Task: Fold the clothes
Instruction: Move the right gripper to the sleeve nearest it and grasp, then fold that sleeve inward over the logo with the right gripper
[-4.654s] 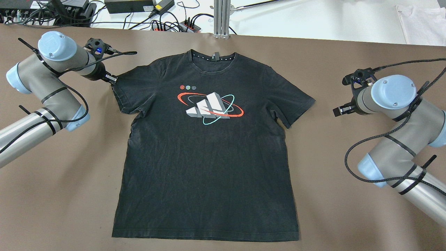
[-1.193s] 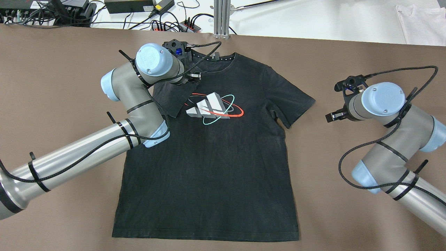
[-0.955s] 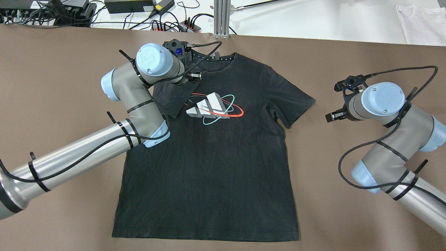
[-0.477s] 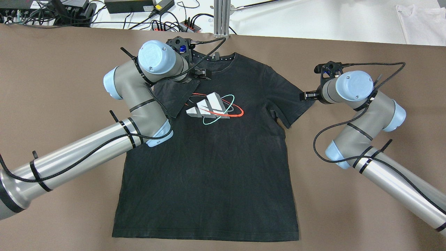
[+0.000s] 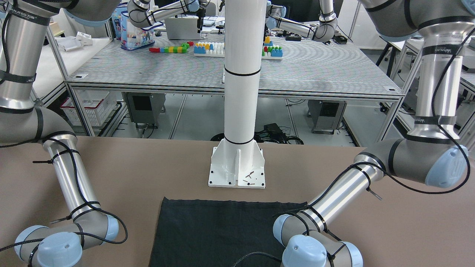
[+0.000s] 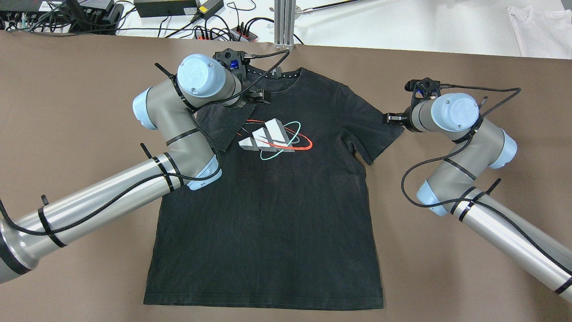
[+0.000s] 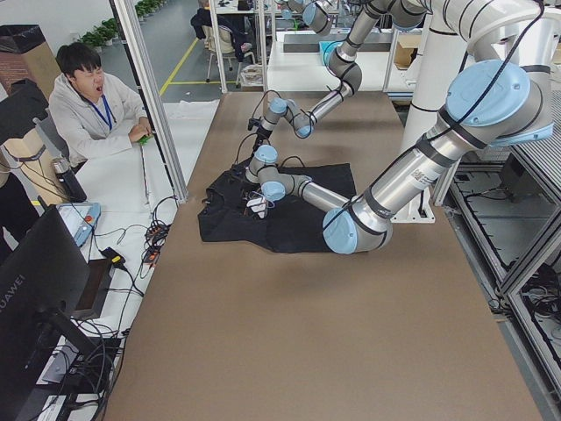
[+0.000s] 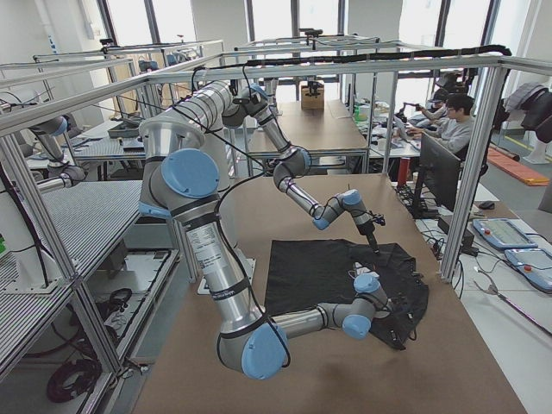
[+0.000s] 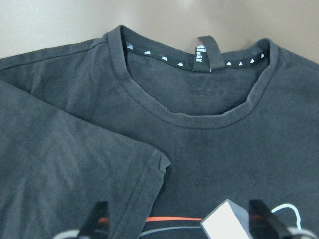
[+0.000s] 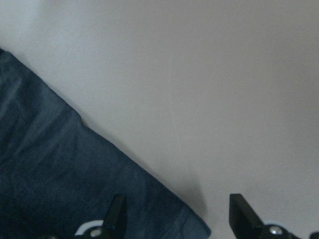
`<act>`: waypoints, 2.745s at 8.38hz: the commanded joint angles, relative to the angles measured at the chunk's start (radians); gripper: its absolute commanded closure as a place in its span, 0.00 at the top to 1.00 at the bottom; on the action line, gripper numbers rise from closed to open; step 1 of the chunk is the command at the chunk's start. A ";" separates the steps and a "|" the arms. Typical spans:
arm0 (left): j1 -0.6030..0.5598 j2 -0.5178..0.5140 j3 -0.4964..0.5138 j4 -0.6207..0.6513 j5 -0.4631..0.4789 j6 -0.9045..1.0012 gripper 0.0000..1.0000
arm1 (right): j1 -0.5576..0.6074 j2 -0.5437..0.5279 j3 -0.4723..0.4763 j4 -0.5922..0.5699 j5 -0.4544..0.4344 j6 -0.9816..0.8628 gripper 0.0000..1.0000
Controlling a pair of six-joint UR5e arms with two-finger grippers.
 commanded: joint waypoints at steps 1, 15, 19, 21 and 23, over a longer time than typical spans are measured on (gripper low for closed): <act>0.002 0.002 0.000 0.000 0.002 0.000 1.00 | 0.000 -0.019 -0.043 0.103 -0.003 0.034 0.67; -0.001 -0.001 0.000 0.000 -0.009 0.019 1.00 | 0.000 0.045 0.083 -0.086 -0.003 0.050 0.00; -0.044 0.016 0.000 0.000 -0.077 0.095 1.00 | -0.003 0.243 0.104 -0.278 -0.003 0.219 0.00; -0.075 0.056 0.000 -0.035 -0.122 0.134 1.00 | -0.058 0.329 0.082 -0.349 -0.014 0.321 0.00; -0.086 0.065 0.001 -0.037 -0.124 0.154 1.00 | -0.136 0.407 -0.006 -0.349 -0.096 0.398 0.00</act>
